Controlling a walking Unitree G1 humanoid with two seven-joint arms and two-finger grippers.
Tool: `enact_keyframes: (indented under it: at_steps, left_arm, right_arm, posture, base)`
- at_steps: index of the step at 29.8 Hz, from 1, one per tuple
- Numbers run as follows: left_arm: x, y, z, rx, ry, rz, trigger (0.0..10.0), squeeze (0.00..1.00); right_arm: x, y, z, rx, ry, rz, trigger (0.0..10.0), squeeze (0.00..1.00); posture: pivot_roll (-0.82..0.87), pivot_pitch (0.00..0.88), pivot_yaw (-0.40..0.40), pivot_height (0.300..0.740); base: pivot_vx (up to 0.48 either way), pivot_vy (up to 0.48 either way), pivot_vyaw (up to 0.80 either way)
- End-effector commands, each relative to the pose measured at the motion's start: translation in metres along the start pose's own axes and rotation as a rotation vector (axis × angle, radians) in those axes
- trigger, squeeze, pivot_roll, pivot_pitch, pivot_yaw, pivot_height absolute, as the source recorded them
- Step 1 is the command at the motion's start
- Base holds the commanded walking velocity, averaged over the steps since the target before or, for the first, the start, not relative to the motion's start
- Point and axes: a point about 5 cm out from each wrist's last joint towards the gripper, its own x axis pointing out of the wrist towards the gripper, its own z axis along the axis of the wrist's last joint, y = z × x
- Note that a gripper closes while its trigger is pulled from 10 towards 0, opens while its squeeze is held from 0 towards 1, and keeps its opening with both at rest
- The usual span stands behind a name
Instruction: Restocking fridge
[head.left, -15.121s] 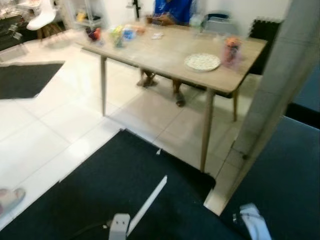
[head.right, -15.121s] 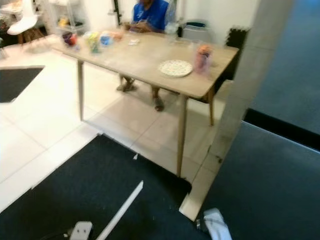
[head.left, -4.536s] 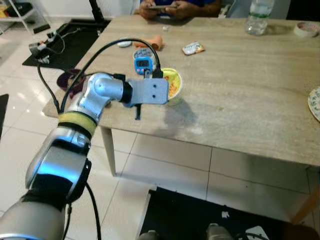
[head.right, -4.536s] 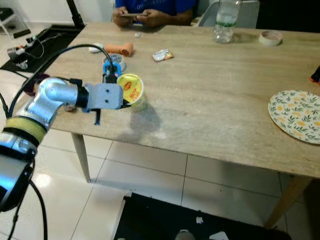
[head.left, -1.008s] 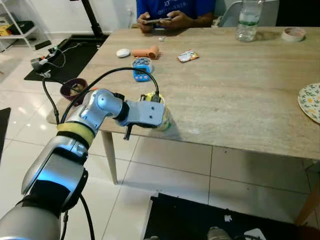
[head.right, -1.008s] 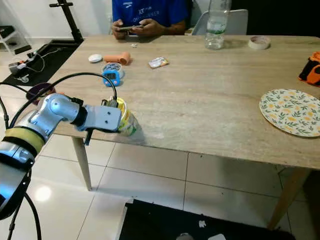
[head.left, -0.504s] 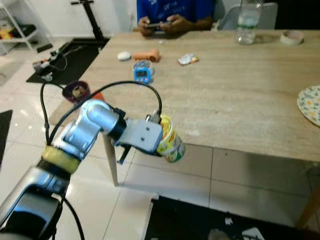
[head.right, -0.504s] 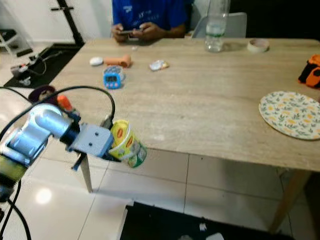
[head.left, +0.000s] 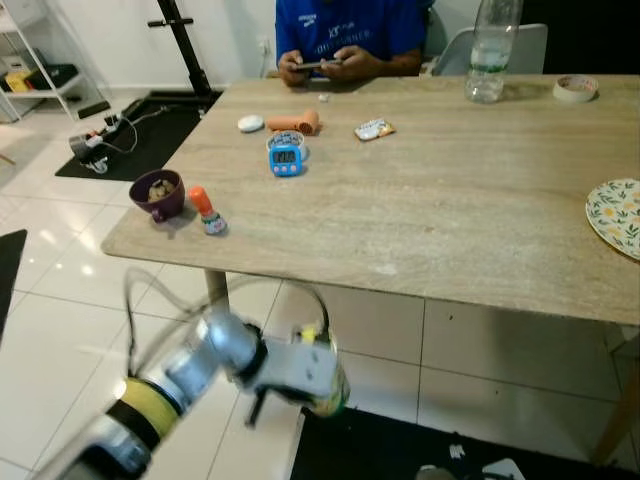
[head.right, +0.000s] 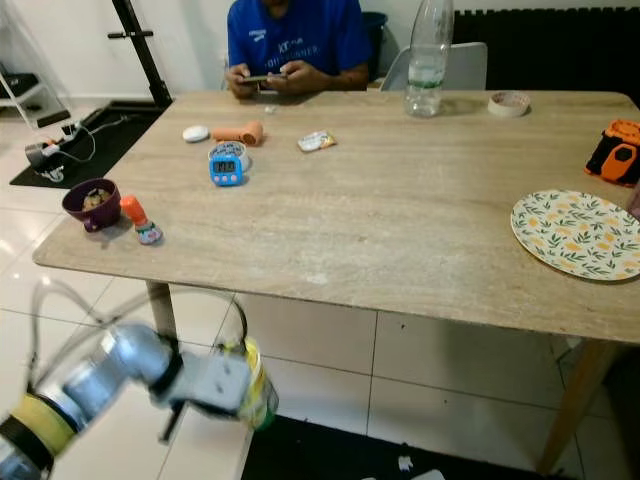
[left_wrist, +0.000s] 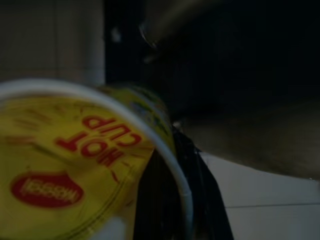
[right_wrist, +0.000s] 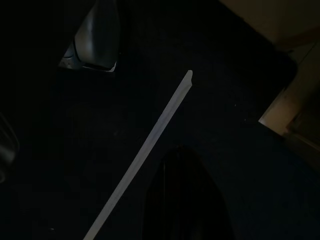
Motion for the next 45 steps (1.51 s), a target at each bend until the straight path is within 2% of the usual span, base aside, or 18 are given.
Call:
enact_keyframes:
  at_steps: [1,3,4,7,9,10,13,15,16,17,18,19,21,22,25,29,35,45]
  left_arm:
    - [0.001,0.003,-0.01,-0.032,0.04,0.061,10.0,0.0]
    - [0.015,-0.002,-0.033,-0.138,0.115,0.153,10.0,0.0]
    - [0.015,-0.002,-0.033,-0.138,0.115,0.153,10.0,0.0]
    - [0.029,-0.016,-0.063,-0.239,0.245,0.25,10.0,0.0]
    - [0.039,-0.039,-0.089,-0.404,0.32,0.332,10.0,0.0]
    - [0.039,-0.039,-0.089,-0.404,0.32,0.332,10.0,0.0]
    - [0.045,-0.072,-0.115,-0.633,0.399,0.451,10.0,0.0]
    - [0.045,-0.072,-0.115,-0.633,0.399,0.451,10.0,0.0]
    - [0.045,-0.089,-0.126,-0.715,0.458,0.489,10.0,0.0]
    - [0.045,-0.089,-0.126,-0.715,0.458,0.489,10.0,0.0]
    - [0.047,-0.124,-0.141,-0.918,0.529,0.545,10.0,0.0]
    - [0.047,-0.124,-0.141,-0.918,0.529,0.545,10.0,0.0]
    - [0.053,-0.151,-0.145,-1.104,0.53,0.568,10.0,0.0]
    - [0.053,-0.151,-0.145,-1.104,0.53,0.568,10.0,0.0]
    - [0.06,-0.178,-0.145,-1.256,0.535,0.568,10.0,0.0]
    - [0.068,-0.192,-0.141,-1.292,0.546,0.546,10.0,0.0]
    - [0.076,-0.191,-0.135,-1.312,0.528,0.555,10.0,0.0]
    - [0.094,-0.177,-0.118,-1.156,0.51,0.507,10.0,0.0]
  right_arm:
    - [0.0,0.005,0.004,-0.005,-0.017,0.016,10.0,0.0]
    - [0.0,0.004,0.003,-0.011,-0.016,0.013,10.0,0.0]
    - [0.0,0.004,0.003,-0.011,-0.016,0.013,10.0,0.0]
    - [0.0,0.002,0.003,-0.017,-0.013,0.009,10.0,0.0]
    - [0.0,0.001,0.002,-0.023,-0.01,0.006,10.0,0.0]
    - [0.0,0.001,0.002,-0.023,-0.01,0.006,10.0,0.0]
    - [0.0,0.0,0.002,-0.033,-0.006,0.003,10.0,0.0]
    - [0.0,0.0,0.002,-0.033,-0.006,0.003,10.0,0.0]
    - [0.0,0.0,0.002,-0.036,-0.005,0.002,10.0,0.0]
    - [0.0,0.0,0.002,-0.036,-0.005,0.002,10.0,0.0]
    - [0.0,-0.002,0.002,-0.04,-0.003,-0.001,10.0,0.0]
    - [0.0,-0.002,0.002,-0.04,-0.003,-0.001,10.0,0.0]
    - [0.0,-0.006,0.002,-0.046,0.0,-0.008,10.0,0.0]
    - [0.0,-0.006,0.002,-0.046,0.0,-0.008,10.0,0.0]
    - [0.0,-0.011,0.001,-0.061,0.002,-0.017,10.0,0.0]
    - [0.001,-0.018,0.002,-0.081,0.003,-0.028,10.0,0.0]
    - [0.001,-0.024,0.003,-0.094,0.001,-0.036,10.0,0.0]
    - [0.001,-0.026,0.005,-0.116,-0.004,-0.034,10.0,0.0]
  posture:
    - [0.0,0.049,0.084,0.74]
    - [0.01,0.046,0.08,0.74]
    - [0.01,0.046,0.08,0.74]
    - [0.0,0.046,0.078,0.74]
    - [0.0,0.046,0.076,0.74]
    - [0.0,0.046,0.076,0.74]
    - [0.0,0.044,0.069,0.74]
    - [0.0,0.044,0.069,0.74]
    - [0.0,0.042,0.064,0.74]
    - [0.0,0.042,0.064,0.74]
    - [0.0,0.042,0.064,0.74]
    - [0.0,0.042,0.064,0.74]
    - [-0.01,0.034,0.044,0.74]
    - [-0.01,0.034,0.044,0.74]
    - [-0.01,0.034,0.027,0.74]
    - [-0.02,0.035,0.004,0.74]
    - [-0.02,0.032,-0.005,0.74]
    - [-0.01,0.029,-0.005,0.74]
  base:
    - [0.0,0.0,0.0]
    - [0.0,0.0,0.0]
    - [0.0,0.0,0.0]
    - [0.0,0.0,0.0]
    - [0.0,0.0,0.0]
    - [0.0,0.0,0.0]
    - [0.0,0.0,0.0]
    - [0.0,0.0,0.0]
    - [0.0,0.0,0.0]
    - [0.0,0.0,0.0]
    - [0.0,0.0,0.0]
    - [0.0,0.0,0.0]
    - [0.0,0.0,0.0]
    - [0.0,0.0,0.0]
    - [0.0,0.0,0.0]
    - [-0.063,0.0,0.0]
    - [-0.262,0.0,0.0]
    - [-0.285,0.0,0.0]
